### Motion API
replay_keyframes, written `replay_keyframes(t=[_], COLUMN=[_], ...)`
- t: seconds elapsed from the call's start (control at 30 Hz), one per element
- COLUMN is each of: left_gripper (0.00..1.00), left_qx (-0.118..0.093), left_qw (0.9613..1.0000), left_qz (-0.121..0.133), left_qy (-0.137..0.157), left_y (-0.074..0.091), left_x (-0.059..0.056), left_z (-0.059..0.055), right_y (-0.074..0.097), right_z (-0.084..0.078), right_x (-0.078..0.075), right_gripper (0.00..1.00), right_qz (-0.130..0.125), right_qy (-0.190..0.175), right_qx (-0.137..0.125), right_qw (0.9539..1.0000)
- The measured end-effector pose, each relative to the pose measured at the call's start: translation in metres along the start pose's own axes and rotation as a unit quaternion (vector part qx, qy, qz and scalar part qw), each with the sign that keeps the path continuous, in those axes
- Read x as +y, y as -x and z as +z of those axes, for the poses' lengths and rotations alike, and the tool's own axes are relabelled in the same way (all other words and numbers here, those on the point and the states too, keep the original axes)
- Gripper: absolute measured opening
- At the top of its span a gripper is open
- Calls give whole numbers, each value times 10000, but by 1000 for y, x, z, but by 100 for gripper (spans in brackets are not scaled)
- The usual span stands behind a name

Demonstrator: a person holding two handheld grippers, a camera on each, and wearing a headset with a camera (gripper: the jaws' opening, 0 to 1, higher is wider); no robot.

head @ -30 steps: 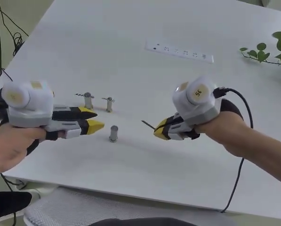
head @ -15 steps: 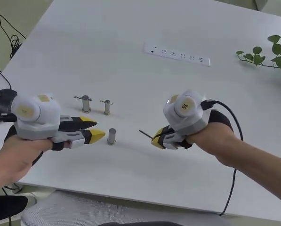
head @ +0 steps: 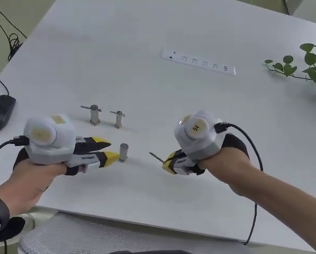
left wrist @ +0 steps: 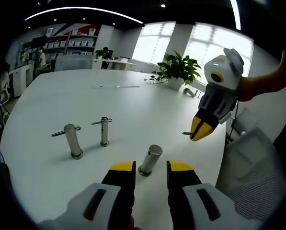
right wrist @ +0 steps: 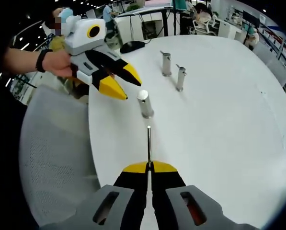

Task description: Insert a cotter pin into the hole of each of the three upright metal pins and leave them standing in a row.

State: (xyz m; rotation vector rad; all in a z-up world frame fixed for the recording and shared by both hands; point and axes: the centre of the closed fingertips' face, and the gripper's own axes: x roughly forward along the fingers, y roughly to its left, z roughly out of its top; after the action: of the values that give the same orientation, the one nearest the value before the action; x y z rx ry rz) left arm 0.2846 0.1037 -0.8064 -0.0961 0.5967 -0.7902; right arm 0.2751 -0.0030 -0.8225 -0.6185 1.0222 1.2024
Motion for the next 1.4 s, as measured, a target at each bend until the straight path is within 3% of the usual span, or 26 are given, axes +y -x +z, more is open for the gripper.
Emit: replay_keyframes(t=[0.3, 0.93, 1.4], left_gripper=[24, 23, 16], left_qx=[56, 202, 218], left_qw=[9999, 9987, 9980], left_qz=[-69, -237, -213], left_qy=[-97, -391, -553], left_y=[-10, -26, -32], left_x=[-1, -6, -3], left_z=[-2, -5, -3], right_y=[-12, -19, -26], right_z=[5, 8, 18], right_x=[4, 1, 4], right_gripper=[2, 2, 2], right_qz=[57, 95, 174], right_qy=[3, -75, -130], right_qx=[84, 134, 155], right_qw=[9999, 9998, 9996])
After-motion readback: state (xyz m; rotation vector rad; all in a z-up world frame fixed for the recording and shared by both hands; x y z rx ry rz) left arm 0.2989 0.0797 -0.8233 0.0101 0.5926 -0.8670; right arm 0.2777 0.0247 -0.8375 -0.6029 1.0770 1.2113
